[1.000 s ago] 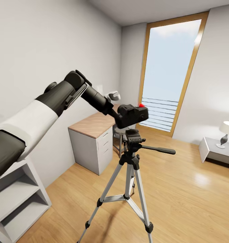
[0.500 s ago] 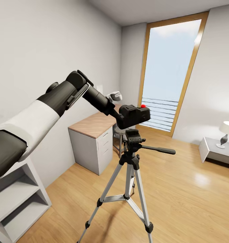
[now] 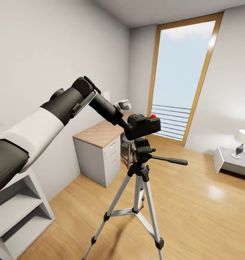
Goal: Attach the digital camera to the camera tripod in the bedroom.
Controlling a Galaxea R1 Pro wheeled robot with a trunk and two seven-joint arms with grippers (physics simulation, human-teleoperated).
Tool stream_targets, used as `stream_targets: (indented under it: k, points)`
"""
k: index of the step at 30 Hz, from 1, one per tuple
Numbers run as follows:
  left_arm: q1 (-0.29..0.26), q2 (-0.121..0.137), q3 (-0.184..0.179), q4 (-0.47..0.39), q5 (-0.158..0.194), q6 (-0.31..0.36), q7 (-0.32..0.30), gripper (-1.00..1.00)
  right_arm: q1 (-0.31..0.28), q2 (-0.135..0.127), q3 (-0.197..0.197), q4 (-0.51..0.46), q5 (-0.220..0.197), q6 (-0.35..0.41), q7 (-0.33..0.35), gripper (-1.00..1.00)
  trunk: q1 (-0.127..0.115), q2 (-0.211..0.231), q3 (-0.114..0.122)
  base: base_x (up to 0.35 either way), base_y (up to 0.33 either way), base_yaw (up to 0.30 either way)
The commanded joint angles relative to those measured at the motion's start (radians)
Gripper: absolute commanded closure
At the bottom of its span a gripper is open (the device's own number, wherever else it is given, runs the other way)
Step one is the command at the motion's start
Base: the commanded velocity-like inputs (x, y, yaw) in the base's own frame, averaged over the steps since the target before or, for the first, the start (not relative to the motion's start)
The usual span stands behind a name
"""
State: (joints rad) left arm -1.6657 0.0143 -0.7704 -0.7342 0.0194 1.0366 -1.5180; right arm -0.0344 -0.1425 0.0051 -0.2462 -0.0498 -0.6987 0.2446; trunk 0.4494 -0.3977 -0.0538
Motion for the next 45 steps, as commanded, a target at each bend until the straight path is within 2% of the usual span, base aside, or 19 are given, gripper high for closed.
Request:
stream_targets:
  k: [1,4,8,14,32,45]
  points:
    - [-0.002,0.001,-0.004,-0.001,0.002,0.011,-0.004,1.00,-0.001,-0.001,0.000,0.000,-0.006,-0.027,0.019,-1.00,0.001,-0.002,-0.002,0.000,0.000,0.000]
    - [-0.002,0.001,-0.004,-0.001,0.002,0.011,-0.004,1.00,-0.001,-0.005,0.000,0.000,-0.007,-0.118,0.068,-1.00,0.001,-0.002,-0.002,0.000,0.000,0.000]
    - [-0.002,0.001,-0.004,-0.001,0.002,0.011,-0.004,1.00,-0.001,-0.012,-0.001,-0.003,-0.008,-0.166,0.118,-1.00,0.001,-0.002,-0.002,0.000,0.000,0.000]
    - [-0.002,0.001,-0.003,-0.001,0.002,0.011,-0.004,1.00,-0.001,-0.017,-0.005,-0.006,-0.010,-0.191,0.184,-1.00,0.001,-0.002,-0.002,0.000,0.000,0.000]
    - [-0.002,-0.001,-0.003,-0.002,0.002,0.011,-0.004,1.00,-0.001,-0.017,-0.009,-0.075,-0.012,-0.196,0.197,-1.00,0.001,-0.002,-0.002,0.000,0.000,0.000]
    - [-0.002,-0.001,-0.001,-0.002,0.002,0.011,-0.003,1.00,-0.001,-0.011,-0.012,-0.188,-0.012,-0.186,0.196,-1.00,0.001,-0.002,-0.002,0.000,0.000,0.000]
